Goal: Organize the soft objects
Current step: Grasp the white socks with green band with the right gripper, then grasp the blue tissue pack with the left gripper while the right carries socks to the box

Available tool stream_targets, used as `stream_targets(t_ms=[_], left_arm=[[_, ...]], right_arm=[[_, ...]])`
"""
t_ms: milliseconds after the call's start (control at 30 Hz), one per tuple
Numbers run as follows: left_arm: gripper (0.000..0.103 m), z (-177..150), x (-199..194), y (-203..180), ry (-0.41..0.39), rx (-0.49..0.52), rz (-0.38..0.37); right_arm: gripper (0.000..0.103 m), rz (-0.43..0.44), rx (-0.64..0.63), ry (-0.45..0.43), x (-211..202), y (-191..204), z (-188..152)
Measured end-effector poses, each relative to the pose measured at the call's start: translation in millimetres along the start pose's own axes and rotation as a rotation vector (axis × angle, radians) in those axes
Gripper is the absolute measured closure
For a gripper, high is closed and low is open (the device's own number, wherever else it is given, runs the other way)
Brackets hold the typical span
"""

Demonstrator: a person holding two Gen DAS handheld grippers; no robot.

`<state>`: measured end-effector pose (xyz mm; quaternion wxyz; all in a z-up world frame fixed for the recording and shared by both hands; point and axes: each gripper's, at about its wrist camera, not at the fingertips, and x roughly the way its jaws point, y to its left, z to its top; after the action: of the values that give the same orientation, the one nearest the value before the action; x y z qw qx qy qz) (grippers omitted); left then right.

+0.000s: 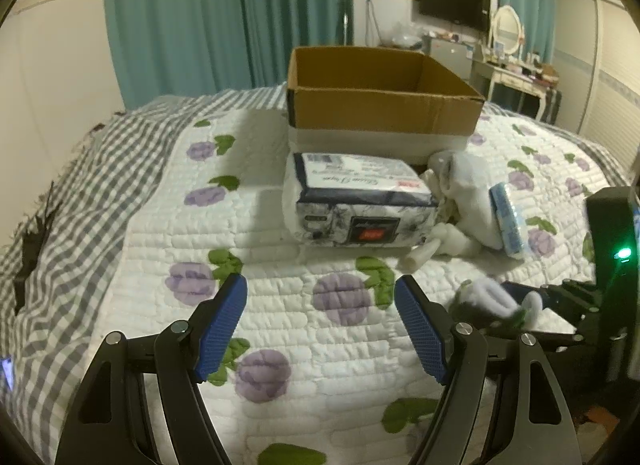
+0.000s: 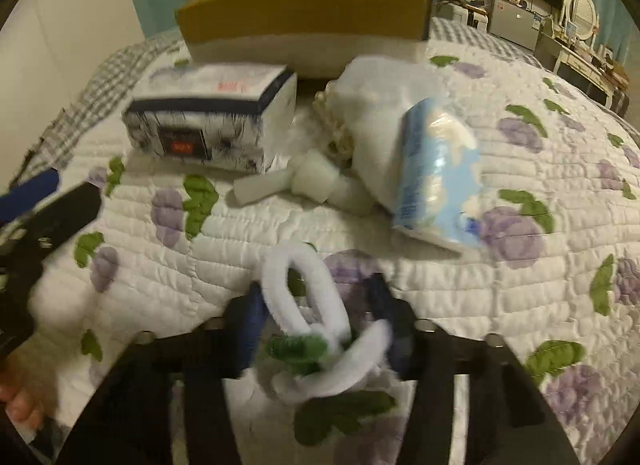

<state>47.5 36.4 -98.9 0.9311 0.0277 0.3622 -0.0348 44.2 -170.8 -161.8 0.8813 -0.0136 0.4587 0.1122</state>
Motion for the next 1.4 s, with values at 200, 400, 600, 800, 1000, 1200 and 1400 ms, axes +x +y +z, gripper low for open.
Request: stream_targets(t_ms=[200,400,600,800,1000,1200,1400], left_arm=[[0.025,7.2,-8.0,-18.3,-0.017,0.016,-0.016],[0.025,12.2,-15.1,-43.6,-0.026,0.061,-0.038],[0.025,23.4,-17.3,-74.1,-0.02,0.074,-0.092],[0.029,36.1,-1.5,-121.7,0.003,0.091,-0.165],[0.029,34.5,34.6,-160.9,0.079,0.079,-0.208],[0.038,33.7,63.3,-184.0,0.11,0.095,-0.21],[0.066,30.1,75.5,-186.0,0.121,0.102,-0.152]], right_arm=[[0.082,0.024,-0.029,-0.042,-29.4,-8.4,-0.1],[0.082,0.022,-0.033,-0.122,-68.8,-21.9,6.8],[0.082,-0.051,-0.086,-0.176,-103.2,-58.1,48.7],[0.082,-0.153,-0.137,-0.17,-97.5,-104.5,83.5],[0.082,-0.084,-0.041,-0.099,-71.3,-151.2,83.2],[0.082,-0.038,-0.04,-0.086,-66.2,-153.1,75.7],[0.082,-0.015,-0.024,-0.107,-74.2,-151.3,74.6]])
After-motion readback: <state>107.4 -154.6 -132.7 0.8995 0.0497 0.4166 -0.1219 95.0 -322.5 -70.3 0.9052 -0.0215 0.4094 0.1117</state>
